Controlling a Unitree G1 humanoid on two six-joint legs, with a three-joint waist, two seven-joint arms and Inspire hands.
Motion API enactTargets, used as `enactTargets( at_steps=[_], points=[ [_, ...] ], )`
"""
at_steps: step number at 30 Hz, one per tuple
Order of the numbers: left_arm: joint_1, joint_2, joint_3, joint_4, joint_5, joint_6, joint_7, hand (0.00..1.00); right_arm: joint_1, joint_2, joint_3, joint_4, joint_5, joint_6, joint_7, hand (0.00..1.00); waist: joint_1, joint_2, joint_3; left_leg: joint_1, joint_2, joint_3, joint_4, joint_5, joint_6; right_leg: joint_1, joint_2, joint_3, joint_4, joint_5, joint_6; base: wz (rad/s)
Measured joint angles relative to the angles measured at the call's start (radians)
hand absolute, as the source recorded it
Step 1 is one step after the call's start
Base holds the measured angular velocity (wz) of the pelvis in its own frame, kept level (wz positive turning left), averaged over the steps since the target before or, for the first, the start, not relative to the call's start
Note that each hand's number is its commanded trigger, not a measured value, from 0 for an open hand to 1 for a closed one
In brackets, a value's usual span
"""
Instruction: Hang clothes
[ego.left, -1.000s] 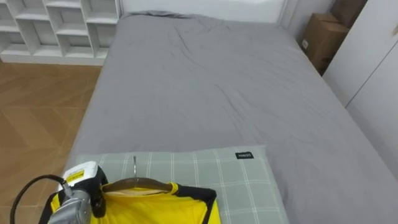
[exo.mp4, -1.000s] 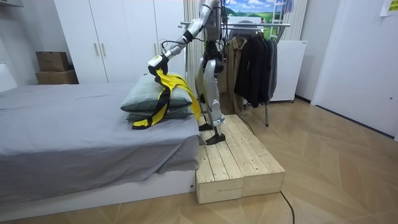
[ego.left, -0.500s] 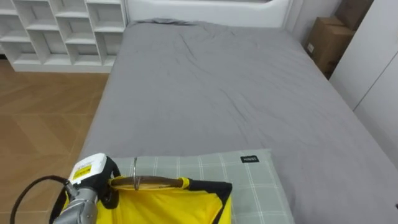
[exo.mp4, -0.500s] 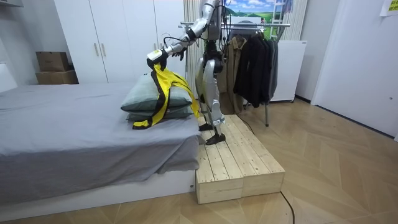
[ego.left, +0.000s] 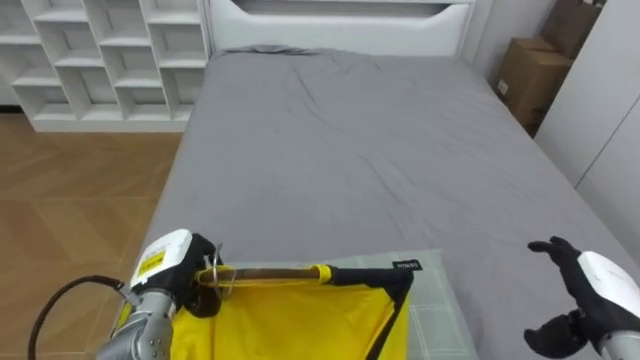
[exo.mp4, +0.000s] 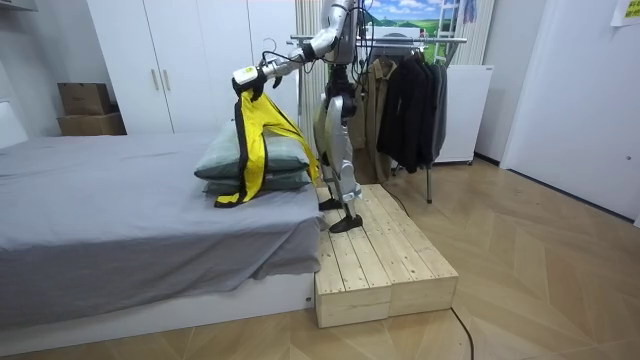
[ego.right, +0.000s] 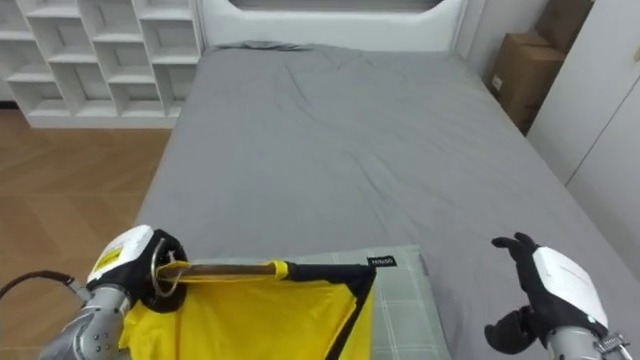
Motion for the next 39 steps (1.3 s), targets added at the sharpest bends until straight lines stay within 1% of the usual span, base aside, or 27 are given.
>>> enactTargets(
  at_steps=[2,4,6,7,8,11,13,16,19,22,24,25,27,28,32,35,39],
  points=[
    [0.013,0.000,0.000,-0.063,0.003,0.000,-0.016,1.00,0.000,0.001,0.001,-0.051,-0.007,0.000,0.027,0.00,0.006,0.003,0.0002,0.001,0.000,0.003,-0.001,0.000,0.000,0.000,0.000,0.000,0.000,0.000,0.000,-0.02],
    [0.013,0.000,0.000,-0.083,0.006,-0.004,-0.023,1.00,-0.005,0.001,0.008,-0.085,-0.005,0.000,0.043,0.00,0.012,0.005,0.0009,0.004,0.001,0.008,-0.001,0.000,0.000,0.001,0.000,0.001,0.000,0.000,0.000,-0.04],
    [0.014,0.000,0.000,-0.087,-0.005,-0.006,-0.035,1.00,-0.029,0.000,0.026,-0.102,-0.005,-0.003,0.054,0.00,0.012,0.013,0.0051,0.005,0.001,0.011,-0.002,0.000,0.000,0.002,0.000,0.003,0.000,0.002,0.000,-0.05],
    [0.014,0.000,-0.003,-0.091,-0.020,-0.011,-0.050,1.00,-0.041,0.000,0.036,-0.106,-0.006,-0.005,0.061,0.00,0.010,0.020,0.0088,0.004,0.001,0.011,-0.003,0.000,0.000,0.002,0.000,0.002,0.000,0.003,0.001,0.00],
    [0.017,0.001,-0.008,-0.102,-0.039,-0.010,-0.066,1.00,-0.040,0.000,0.045,-0.119,-0.006,-0.004,0.065,0.00,0.011,0.026,0.0092,0.004,0.000,0.010,-0.005,0.000,0.000,0.000,0.000,0.002,0.000,0.003,0.001,0.00],
    [0.035,0.003,-0.011,-0.169,-0.041,-0.010,-0.099,1.00,-0.041,0.000,0.068,-0.172,-0.007,-0.001,0.076,0.00,0.015,0.041,0.0065,0.006,0.000,0.010,-0.007,0.000,0.000,-0.002,0.001,0.004,0.000,0.003,0.001,0.00],
    [0.036,0.005,-0.011,-0.202,-0.041,-0.010,-0.107,1.00,-0.041,0.000,0.072,-0.216,-0.006,-0.002,0.076,0.00,0.016,0.044,0.0060,0.007,0.000,0.010,-0.007,0.000,0.000,-0.002,0.001,0.011,0.000,0.003,0.002,-0.04],
    [0.039,0.005,-0.010,-0.239,-0.040,-0.011,-0.120,1.00,-0.045,0.000,0.071,-0.262,-0.006,-0.002,0.080,0.00,0.016,0.044,0.0060,0.019,0.000,0.020,-0.011,0.001,0.000,0.003,0.002,0.017,0.001,0.003,0.002,-0.09],
    [0.050,0.005,-0.010,-0.245,-0.039,-0.011,-0.135,1.00,-0.057,0.000,0.071,-0.269,0.002,-0.002,0.096,0.00,0.016,0.042,0.0063,0.040,-0.001,0.026,-0.024,0.001,0.000,0.014,0.003,0.027,0.000,0.002,0.004,-0.10],
    [0.051,0.004,-0.010,-0.245,-0.039,-0.011,-0.147,1.00,-0.059,0.000,0.071,-0.276,0.021,-0.002,0.111,0.00,0.017,0.038,0.0067,0.042,-0.001,0.028,-0.023,0.001,0.000,0.015,0.003,0.027,0.001,0.002,0.004,-0.02],
    [0.052,0.002,-0.010,-0.244,-0.039,-0.011,-0.155,1.00,-0.060,0.000,0.072,-0.276,0.031,-0.001,0.122,0.00,0.026,0.036,0.0075,0.051,0.000,0.037,-0.025,0.001,0.000,0.019,0.003,0.031,0.002,0.002,0.004,-0.10],
    [0.052,0.001,-0.010,-0.244,-0.039,-0.011,-0.157,1.00,-0.060,0.000,0.073,-0.276,0.040,0.001,0.135,0.00,0.036,0.032,0.0095,0.060,0.000,0.045,-0.029,0.001,0.000,0.022,0.005,0.039,0.003,0.001,0.004,-0.15],
    [0.053,0.003,-0.008,-0.244,-0.036,-0.011,-0.157,1.00,-0.061,0.000,0.073,-0.285,0.065,0.014,0.158,0.00,0.044,0.025,0.0116,0.062,0.000,0.048,-0.032,0.001,0.000,0.022,0.006,0.044,0.001,0.001,0.004,-0.05],
    [0.058,0.005,-0.008,-0.244,-0.035,-0.009,-0.157,1.00,-0.061,0.000,0.073,-0.301,0.081,0.027,0.176,0.00,0.046,0.020,0.0122,0.060,0.000,0.047,-0.032,0.001,0.000,0.022,0.007,0.045,0.000,0.001,0.004,0.00],
    [0.064,0.007,0.003,-0.246,-0.028,-0.004,-0.165,1.00,-0.062,0.000,0.068,-0.353,0.097,0.055,0.221,0.00,0.060,0.009,0.0099,0.051,0.000,0.046,-0.031,0.001,0.000,0.015,0.007,0.044,-0.002,0.001,0.003,0.00],
    [0.064,0.021,0.014,-0.252,-0.028,-0.003,-0.174,1.00,-0.076,-0.001,0.067,-0.376,0.093,0.058,0.260,0.00,0.063,0.009,0.0098,0.045,0.000,0.042,-0.029,0.001,-0.001,0.013,0.007,0.040,-0.006,0.001,0.003,0.03],
    [0.064,0.022,0.042,-0.256,-0.016,-0.003,-0.185,1.00,-0.107,-0.002,0.067,-0.378,0.086,0.058,0.305,0.00,0.065,0.009,0.0096,0.045,0.001,0.040,-0.030,0.001,-0.001,0.014,0.007,0.039,-0.007,0.001,0.003,0.00]
  ],
)
